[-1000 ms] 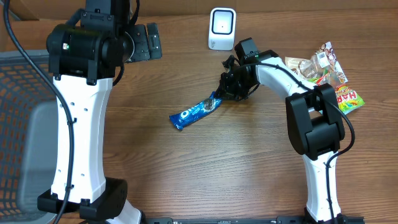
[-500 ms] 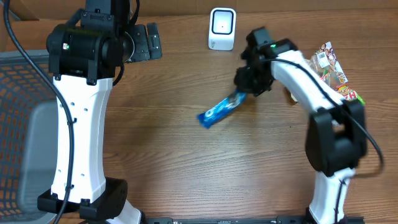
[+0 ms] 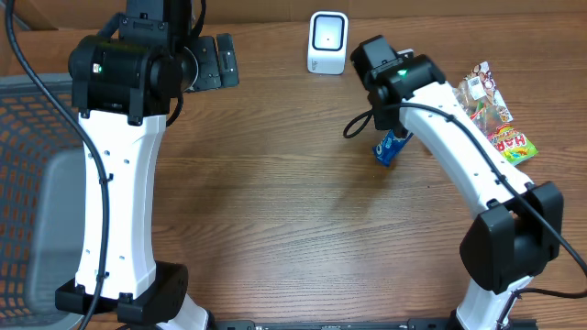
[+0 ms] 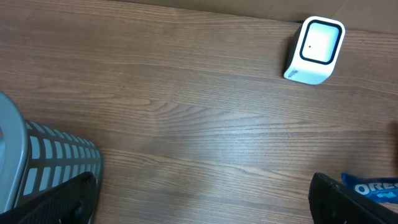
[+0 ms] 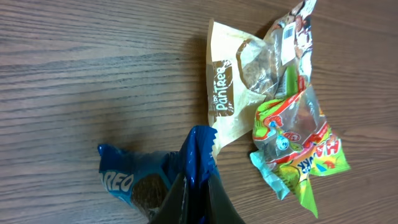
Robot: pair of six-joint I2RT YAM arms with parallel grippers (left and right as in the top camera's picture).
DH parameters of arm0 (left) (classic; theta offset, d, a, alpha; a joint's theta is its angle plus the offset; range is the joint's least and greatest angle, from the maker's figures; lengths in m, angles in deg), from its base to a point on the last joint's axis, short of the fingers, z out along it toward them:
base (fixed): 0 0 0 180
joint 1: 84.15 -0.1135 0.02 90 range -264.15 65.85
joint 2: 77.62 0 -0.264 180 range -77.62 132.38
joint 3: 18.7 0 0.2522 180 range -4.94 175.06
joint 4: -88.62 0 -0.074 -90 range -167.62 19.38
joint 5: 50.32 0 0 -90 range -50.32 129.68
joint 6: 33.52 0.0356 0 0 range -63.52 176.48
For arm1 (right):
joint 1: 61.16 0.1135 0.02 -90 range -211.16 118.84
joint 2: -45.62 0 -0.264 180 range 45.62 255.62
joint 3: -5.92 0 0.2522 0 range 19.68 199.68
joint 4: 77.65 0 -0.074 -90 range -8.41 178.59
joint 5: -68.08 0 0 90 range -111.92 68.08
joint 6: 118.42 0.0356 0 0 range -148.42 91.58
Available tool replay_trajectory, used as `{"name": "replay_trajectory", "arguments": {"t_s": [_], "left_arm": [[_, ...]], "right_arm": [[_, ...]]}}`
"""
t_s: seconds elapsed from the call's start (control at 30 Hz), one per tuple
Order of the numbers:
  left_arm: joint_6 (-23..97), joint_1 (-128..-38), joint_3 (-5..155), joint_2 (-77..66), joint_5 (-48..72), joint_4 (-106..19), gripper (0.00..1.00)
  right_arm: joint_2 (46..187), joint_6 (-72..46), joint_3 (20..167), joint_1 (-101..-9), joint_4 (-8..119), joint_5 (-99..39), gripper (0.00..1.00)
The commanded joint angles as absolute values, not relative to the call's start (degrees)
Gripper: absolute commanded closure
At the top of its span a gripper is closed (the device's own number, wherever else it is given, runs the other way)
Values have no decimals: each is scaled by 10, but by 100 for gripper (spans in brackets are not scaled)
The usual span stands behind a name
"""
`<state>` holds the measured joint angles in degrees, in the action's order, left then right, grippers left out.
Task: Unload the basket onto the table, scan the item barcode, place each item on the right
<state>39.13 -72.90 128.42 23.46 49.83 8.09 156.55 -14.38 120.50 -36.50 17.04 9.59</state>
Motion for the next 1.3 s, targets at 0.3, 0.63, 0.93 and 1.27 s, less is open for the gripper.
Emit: {"name": "replay_trajectory", "arguments": {"t_s": [0.3, 0.63, 0.93, 1.27], "left_arm": [[402, -729, 1283, 235, 506, 78, 0], [402, -729, 1283, 235, 506, 78, 0], [402, -729, 1283, 235, 506, 78, 0], [402, -729, 1283, 235, 506, 78, 0]], "right_arm": [[1570, -109, 1213, -259, 183, 59, 78], [1575, -97, 1213, -188, 205, 9, 84], [1579, -71, 1213, -165, 171, -108, 80], [1579, -71, 1213, -89, 215, -110, 96]]}}
